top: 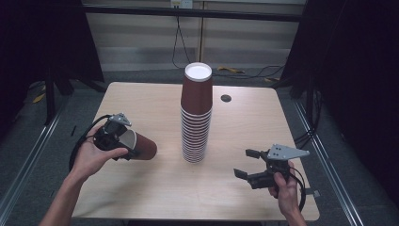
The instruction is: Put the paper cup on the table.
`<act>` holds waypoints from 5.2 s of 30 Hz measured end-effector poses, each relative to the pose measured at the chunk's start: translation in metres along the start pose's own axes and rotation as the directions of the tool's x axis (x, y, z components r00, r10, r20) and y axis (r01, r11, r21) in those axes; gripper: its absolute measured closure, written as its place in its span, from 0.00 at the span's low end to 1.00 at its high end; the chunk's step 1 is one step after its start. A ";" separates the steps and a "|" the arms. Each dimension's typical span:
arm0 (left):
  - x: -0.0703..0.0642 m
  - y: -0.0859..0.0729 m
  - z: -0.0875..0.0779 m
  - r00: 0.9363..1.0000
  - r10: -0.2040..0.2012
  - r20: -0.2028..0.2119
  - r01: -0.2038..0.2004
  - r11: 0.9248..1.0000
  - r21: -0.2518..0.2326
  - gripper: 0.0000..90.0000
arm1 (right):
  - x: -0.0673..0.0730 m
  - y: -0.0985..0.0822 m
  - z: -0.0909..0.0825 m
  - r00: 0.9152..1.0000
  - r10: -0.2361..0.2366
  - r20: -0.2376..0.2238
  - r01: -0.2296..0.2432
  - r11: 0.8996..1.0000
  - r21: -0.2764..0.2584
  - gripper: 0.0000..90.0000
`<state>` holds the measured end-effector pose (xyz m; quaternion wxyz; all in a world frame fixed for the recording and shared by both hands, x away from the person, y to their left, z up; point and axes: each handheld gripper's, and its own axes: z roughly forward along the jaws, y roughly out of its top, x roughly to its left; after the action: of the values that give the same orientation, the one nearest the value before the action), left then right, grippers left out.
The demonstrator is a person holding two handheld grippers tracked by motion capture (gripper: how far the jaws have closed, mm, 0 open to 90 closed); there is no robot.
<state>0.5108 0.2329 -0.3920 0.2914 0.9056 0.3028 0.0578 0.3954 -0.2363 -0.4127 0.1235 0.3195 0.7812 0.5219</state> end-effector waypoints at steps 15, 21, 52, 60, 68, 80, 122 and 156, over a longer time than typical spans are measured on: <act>0.001 0.028 0.002 0.999 0.021 -0.028 -0.018 0.993 0.118 0.08 | 0.000 -0.001 0.002 1.000 -0.001 -0.002 0.001 1.000 0.019 0.15; 0.005 0.036 0.011 0.999 0.036 -0.010 -0.034 0.982 0.185 0.08 | -0.001 -0.001 0.002 1.000 0.002 0.000 -0.002 1.000 0.022 0.15; 0.019 0.050 0.054 0.999 0.027 -0.023 -0.018 0.949 0.315 0.05 | -0.003 -0.003 0.002 1.000 0.006 0.002 -0.006 1.000 0.028 0.15; 0.026 0.045 0.062 1.000 0.001 -0.023 0.004 0.972 0.235 0.04 | -0.004 -0.004 0.001 1.000 0.009 -0.003 -0.009 1.000 0.021 0.15; 0.025 0.046 0.068 1.000 0.016 -0.011 -0.014 0.977 0.213 0.05 | -0.005 -0.004 0.001 1.000 0.011 -0.009 -0.011 1.000 0.024 0.15; 0.026 0.042 0.075 1.000 -0.009 -0.007 0.010 0.982 0.187 0.06 | -0.005 -0.005 0.000 1.000 0.012 -0.006 -0.012 1.000 0.020 0.15; 0.031 -0.019 0.081 0.999 -0.021 -0.030 0.016 0.989 -0.144 0.17 | -0.004 -0.005 0.001 1.000 0.012 -0.011 -0.012 1.000 0.027 0.15; 0.002 -0.067 0.067 0.983 -0.114 -0.141 0.075 0.964 -0.254 0.18 | 0.000 -0.007 0.004 0.996 -0.014 0.093 0.010 0.999 0.047 0.15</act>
<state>0.4969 0.2449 -0.4854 0.3803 0.8394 0.3577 0.1510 0.3947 -0.2349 -0.4211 0.1556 0.3418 0.7883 0.4874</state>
